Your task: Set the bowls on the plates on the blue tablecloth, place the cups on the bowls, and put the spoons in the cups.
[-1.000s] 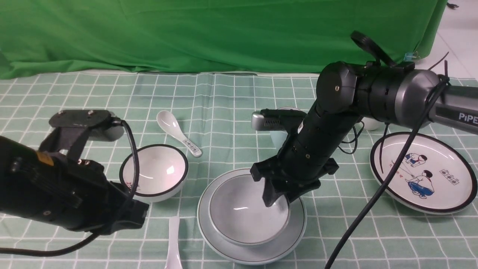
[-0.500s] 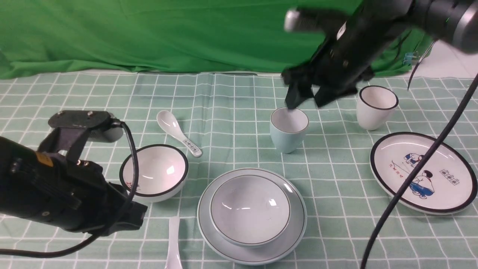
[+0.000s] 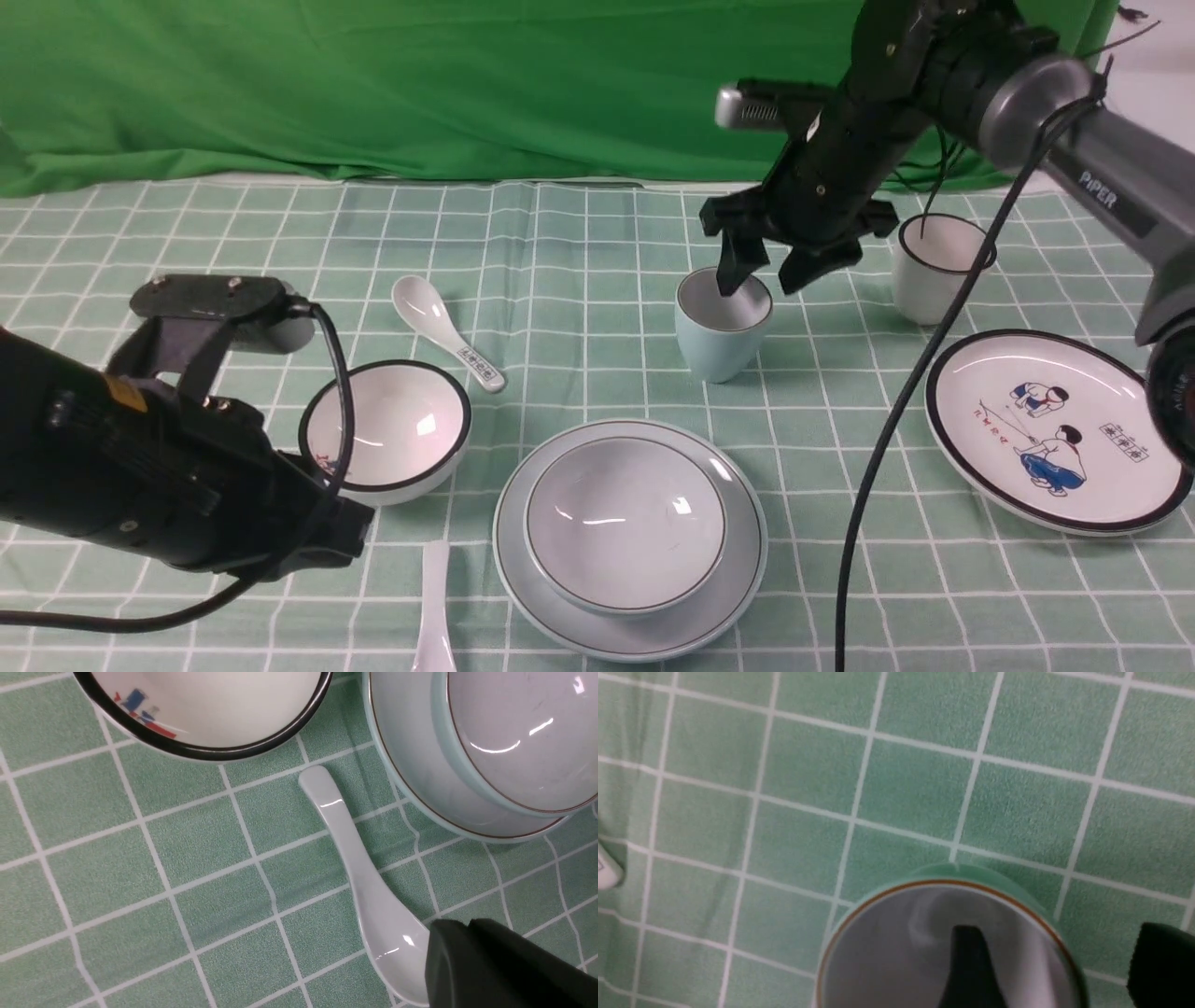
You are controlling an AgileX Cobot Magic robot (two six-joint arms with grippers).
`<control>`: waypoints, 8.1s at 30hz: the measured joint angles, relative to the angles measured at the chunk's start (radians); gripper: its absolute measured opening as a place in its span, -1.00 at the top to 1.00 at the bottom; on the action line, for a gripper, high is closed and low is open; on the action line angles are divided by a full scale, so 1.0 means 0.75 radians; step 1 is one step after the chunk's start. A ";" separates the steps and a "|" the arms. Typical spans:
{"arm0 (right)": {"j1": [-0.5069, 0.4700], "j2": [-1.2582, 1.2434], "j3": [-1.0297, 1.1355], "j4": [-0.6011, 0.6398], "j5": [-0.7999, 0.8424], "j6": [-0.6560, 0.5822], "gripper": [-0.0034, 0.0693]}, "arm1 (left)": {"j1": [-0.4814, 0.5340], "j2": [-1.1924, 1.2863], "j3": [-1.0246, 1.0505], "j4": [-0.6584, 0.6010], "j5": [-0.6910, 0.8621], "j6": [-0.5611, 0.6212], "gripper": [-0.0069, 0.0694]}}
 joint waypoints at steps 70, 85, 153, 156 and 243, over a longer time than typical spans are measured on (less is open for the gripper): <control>0.478 -1.125 0.774 -0.309 0.129 0.013 0.84 | -0.206 0.406 -0.296 0.215 0.224 -0.309 0.79; 0.477 -1.601 1.397 -0.350 0.045 0.178 0.85 | -0.267 0.563 -0.296 0.332 0.110 -0.624 0.61; 0.477 -1.697 1.413 -0.384 -0.031 0.181 0.85 | -0.532 0.623 0.266 0.680 -2.350 -0.589 0.52; 0.477 -1.697 1.413 -0.384 -0.031 0.181 0.85 | -0.532 0.647 0.266 0.683 -2.350 -0.589 0.52; 0.477 -3.019 2.047 -1.102 -1.009 0.442 0.63 | 0.214 -1.557 0.990 0.250 -0.852 -0.135 0.79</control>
